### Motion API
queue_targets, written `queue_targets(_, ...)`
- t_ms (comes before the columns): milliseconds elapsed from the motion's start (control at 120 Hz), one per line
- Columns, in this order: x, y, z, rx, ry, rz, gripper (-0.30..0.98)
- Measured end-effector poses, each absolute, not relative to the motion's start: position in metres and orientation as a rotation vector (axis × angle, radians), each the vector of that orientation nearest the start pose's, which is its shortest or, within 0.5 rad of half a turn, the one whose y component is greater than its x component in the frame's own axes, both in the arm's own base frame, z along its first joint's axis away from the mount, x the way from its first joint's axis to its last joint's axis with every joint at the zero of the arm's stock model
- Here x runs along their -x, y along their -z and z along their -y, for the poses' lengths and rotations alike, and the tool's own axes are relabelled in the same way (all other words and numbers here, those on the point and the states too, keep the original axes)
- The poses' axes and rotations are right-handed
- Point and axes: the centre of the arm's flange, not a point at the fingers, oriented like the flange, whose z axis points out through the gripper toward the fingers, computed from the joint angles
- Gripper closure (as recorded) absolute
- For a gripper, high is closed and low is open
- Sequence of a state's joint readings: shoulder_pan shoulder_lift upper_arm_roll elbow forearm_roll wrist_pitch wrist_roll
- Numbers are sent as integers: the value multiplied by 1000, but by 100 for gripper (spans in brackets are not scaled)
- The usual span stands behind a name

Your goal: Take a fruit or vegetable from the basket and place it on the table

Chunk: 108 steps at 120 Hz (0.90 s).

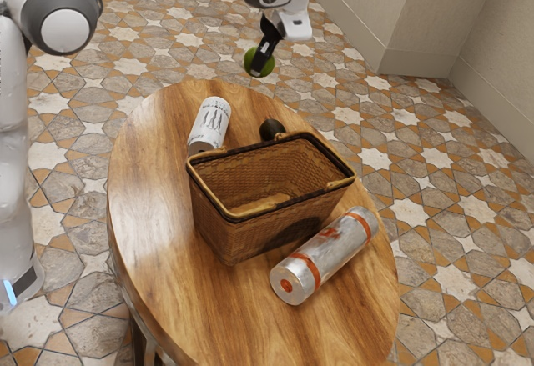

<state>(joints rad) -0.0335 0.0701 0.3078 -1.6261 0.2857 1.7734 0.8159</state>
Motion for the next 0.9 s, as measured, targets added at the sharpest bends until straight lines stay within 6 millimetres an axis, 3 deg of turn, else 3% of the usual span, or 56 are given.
queue_targets(100, -592, -584, -80, 2618, -62, -1050, 20)
queue_targets(133, -595, -588, -60, 2595, -38, -1089, 20)
queue_targets(167, -597, -593, -53, 2583, -18, -1102, 19)
queue_targets(392, -593, -603, -107, 2615, 1, -978, 20)
queue_targets(592, -596, -598, -105, 2610, -5, -986, 20)
queue_targets(708, -597, -594, -115, 2614, -17, -967, 19)
queue_targets(900, -604, -570, -134, 2627, -79, -936, 20)
